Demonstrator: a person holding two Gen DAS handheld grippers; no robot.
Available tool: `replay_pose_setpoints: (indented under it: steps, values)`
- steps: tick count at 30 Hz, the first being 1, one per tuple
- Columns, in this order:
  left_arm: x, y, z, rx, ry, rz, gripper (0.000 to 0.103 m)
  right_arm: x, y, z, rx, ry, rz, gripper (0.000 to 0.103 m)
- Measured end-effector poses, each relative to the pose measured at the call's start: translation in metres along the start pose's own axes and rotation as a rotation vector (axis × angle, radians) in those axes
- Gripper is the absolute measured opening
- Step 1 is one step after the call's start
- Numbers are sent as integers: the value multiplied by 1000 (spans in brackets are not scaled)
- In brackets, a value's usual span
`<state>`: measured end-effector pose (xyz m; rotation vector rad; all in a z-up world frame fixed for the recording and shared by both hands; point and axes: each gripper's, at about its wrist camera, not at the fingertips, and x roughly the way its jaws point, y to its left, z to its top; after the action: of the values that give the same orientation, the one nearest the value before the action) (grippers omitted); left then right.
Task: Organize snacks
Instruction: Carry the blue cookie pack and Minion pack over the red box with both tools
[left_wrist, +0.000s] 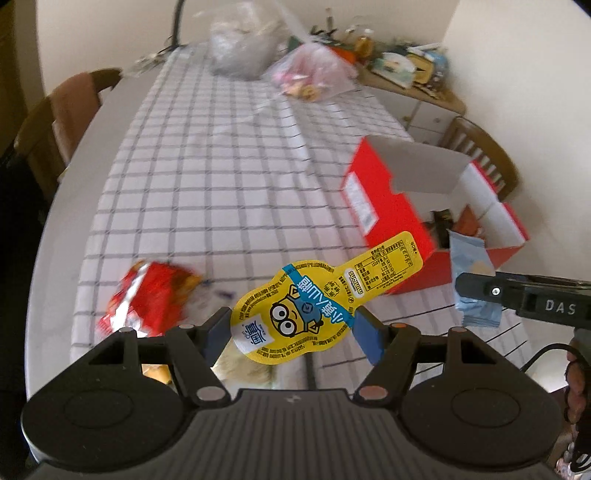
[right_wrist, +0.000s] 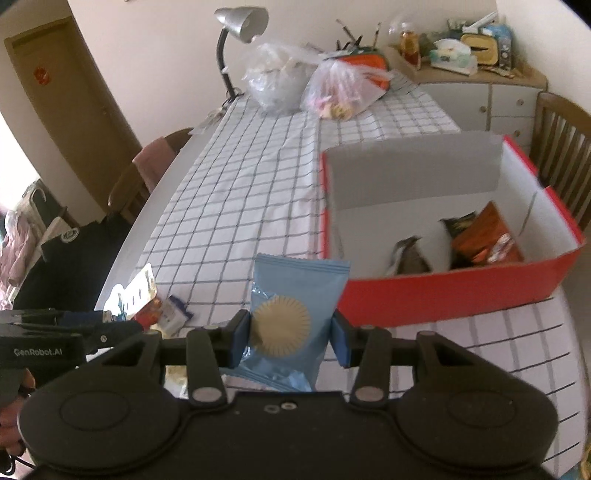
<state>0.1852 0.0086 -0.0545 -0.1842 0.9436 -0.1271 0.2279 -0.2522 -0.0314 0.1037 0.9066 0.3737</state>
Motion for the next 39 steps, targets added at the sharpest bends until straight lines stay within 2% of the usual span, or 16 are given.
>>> replay_pose_setpoints:
  steps: [11, 18, 25, 39]
  values:
    - [22, -92, 39, 78, -38, -35, 70, -25, -72, 28, 5, -56, -46, 44]
    - [49, -139, 61, 79, -29, -10, 70, -22, -122, 47, 8, -57, -76, 44]
    - [87, -176, 86, 63, 2, 44, 70, -6, -169, 69, -8, -42, -98, 44]
    - [162, -209, 115, 65, 93, 148, 70, 50, -192, 93, -120, 72, -58, 44]
